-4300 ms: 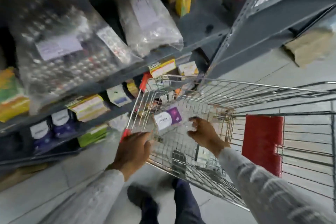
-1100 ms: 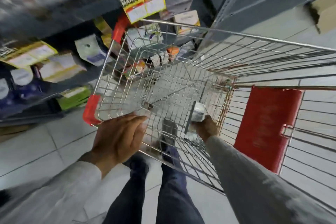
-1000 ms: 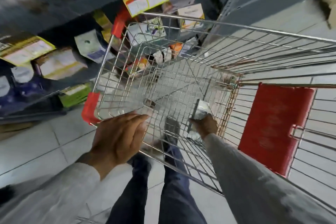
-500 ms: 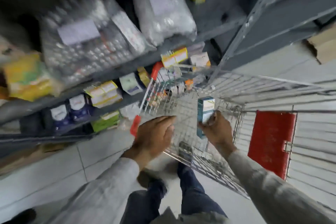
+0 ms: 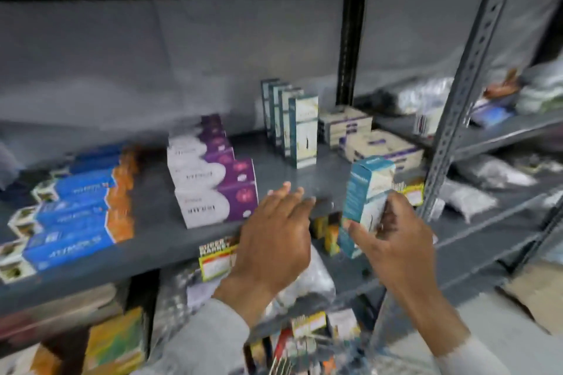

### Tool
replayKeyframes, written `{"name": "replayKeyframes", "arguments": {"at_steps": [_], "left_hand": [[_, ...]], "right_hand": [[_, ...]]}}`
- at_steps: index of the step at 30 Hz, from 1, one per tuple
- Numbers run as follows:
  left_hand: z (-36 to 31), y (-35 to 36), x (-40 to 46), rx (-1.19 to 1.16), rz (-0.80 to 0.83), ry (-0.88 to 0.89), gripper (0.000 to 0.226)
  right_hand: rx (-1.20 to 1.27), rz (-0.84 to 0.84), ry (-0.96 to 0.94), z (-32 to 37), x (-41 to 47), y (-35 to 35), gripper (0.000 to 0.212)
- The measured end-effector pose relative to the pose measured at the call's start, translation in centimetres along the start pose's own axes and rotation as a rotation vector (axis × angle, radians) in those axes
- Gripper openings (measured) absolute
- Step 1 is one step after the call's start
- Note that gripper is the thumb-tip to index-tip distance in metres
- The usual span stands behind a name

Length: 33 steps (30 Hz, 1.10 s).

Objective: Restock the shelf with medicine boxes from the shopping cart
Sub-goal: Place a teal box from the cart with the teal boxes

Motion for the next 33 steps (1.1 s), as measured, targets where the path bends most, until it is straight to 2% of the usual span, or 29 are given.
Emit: {"name": "replayKeyframes", "arguments": {"at_steps": [4, 9, 18, 21, 24, 27, 30, 33], "left_hand": [[0.1, 1.5, 0.8, 0.123, 0.103, -0.115, 0.061], [1.3, 3.1, 0.0, 0.161, 0.133, -0.090, 0.072], [1.3, 3.7, 0.0, 0.121, 0.084, -0.088, 0.068], [0.9, 2.1, -0.5, 0.005, 0.044, -0.072, 0.057], [1.6, -1.0, -1.8, -0.185, 0.000, -0.081, 0.049], [3.8, -5.2, -4.0, -0.238, -0.137, -0.132, 0.037], [7.7, -9.4, -7.3, -0.262, -0.268, -0.242, 0.031], [12.9, -14.0, -11.4, -0.231, -0.368, -0.409, 0.029]], "right_hand": [[-0.015, -0.025, -0.104, 2.5, 6.5, 2.0, 0.049], [-0.066, 0.033, -0.068, 2.9, 10.1, 6.5, 0.056], [-0.083, 0.043, -0.058, 1.1, 8.5, 7.8, 0.070], [-0.001, 0.021, -0.038, 0.8, 7.8, 7.2, 0.076], [-0.028, -0.109, -0.104, 1.5, 6.5, 6.2, 0.059], [0.042, -0.166, -0.265, 3.9, 4.6, 6.3, 0.035], [0.195, -0.066, -0.401, 8.5, 2.1, 8.4, 0.022], [0.302, 0.129, -0.488, 13.9, -1.3, 12.6, 0.020]]}}
Point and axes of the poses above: each hand's wrist, its own x-axis towards the middle knuckle, its own y-axis out of the palm, z = x × y, the point moved 2 cm from there along x, towards the middle knuckle, and after that the axes turned 11 degrees about -y, right-handed, at the moved point
